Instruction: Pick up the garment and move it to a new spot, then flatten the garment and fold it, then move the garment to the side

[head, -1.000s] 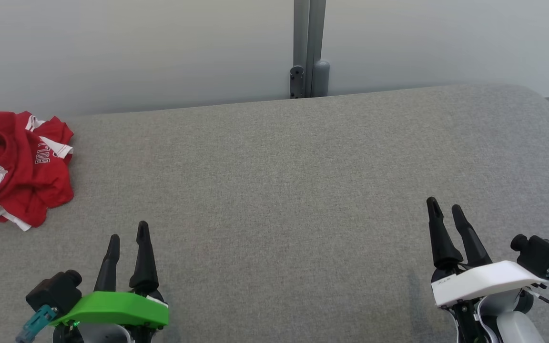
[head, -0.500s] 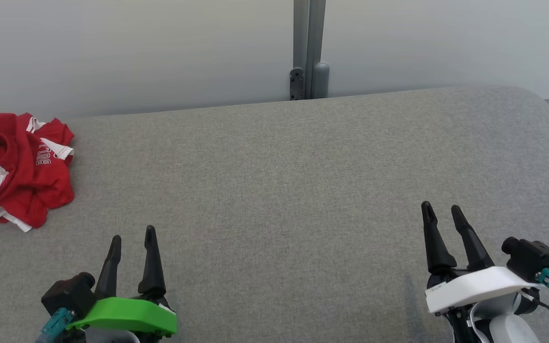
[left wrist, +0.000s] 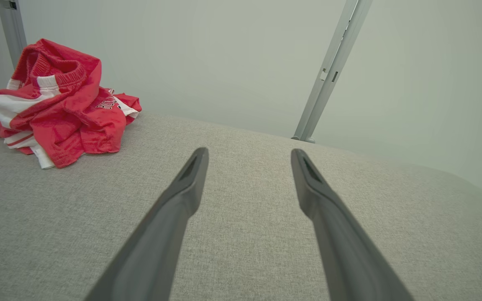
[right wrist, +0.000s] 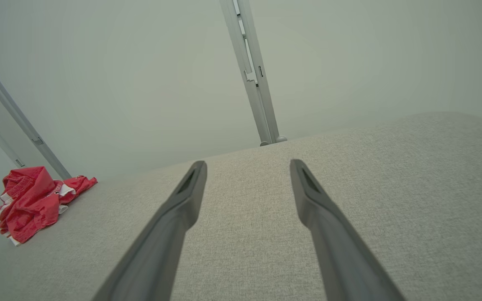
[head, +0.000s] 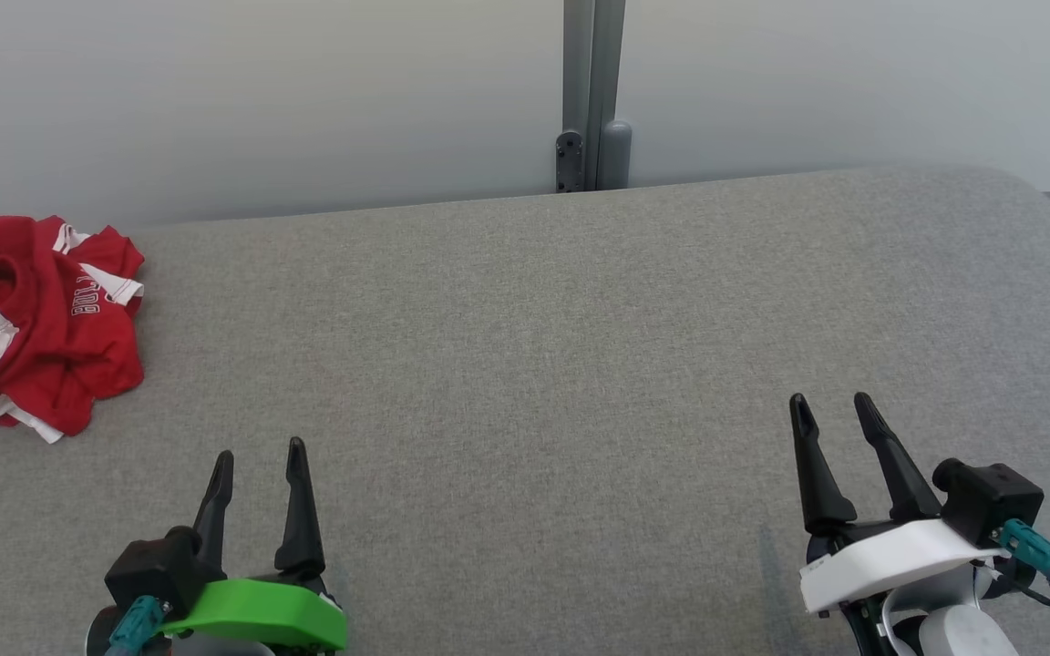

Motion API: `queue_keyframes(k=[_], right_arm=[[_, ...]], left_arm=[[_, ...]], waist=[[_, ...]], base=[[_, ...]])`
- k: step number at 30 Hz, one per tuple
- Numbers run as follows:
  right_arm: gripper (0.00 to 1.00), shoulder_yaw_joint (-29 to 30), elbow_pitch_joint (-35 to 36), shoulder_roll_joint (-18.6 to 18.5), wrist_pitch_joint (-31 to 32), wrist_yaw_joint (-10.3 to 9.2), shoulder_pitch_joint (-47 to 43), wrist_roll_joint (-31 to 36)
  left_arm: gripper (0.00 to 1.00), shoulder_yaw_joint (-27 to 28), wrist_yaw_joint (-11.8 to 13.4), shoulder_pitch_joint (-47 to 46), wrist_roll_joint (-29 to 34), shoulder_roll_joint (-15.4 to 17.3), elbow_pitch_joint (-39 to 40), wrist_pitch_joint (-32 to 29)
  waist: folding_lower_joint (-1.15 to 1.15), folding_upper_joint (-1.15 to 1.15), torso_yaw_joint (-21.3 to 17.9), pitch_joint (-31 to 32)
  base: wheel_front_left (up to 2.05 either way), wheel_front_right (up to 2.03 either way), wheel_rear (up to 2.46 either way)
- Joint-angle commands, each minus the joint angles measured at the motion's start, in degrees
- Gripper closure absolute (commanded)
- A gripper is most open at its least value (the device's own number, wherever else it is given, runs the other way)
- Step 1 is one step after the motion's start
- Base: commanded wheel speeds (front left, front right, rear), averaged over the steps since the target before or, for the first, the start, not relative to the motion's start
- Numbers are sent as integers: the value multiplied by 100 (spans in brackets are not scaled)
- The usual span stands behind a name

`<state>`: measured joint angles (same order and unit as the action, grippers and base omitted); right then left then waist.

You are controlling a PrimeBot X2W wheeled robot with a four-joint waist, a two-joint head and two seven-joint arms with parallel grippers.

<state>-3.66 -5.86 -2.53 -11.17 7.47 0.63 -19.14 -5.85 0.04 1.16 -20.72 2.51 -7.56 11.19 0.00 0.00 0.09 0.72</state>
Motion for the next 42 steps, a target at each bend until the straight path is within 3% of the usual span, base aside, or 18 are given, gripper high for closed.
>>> queue_keyframes(k=[1, 29, 42], right_arm=[[0, -19, 16, -34, -59, 3, -18, 175], [0, -46, -88, -46, -366, 3, -52, 1448], [0, -23, -91, -47, -408, 3, -60, 1602]], left_arm=[[0, -4, 32, 52, 155, 47, 22, 53], [0, -128, 91, 145, 1158, 54, -174, 367], [0, -131, 93, 144, 1280, 54, -230, 399]], waist=[[0, 0, 3, 1], [0, 0, 25, 35], [0, 0, 35, 41]], base=[[0, 0, 0], [0, 0, 0], [0, 0, 0]])
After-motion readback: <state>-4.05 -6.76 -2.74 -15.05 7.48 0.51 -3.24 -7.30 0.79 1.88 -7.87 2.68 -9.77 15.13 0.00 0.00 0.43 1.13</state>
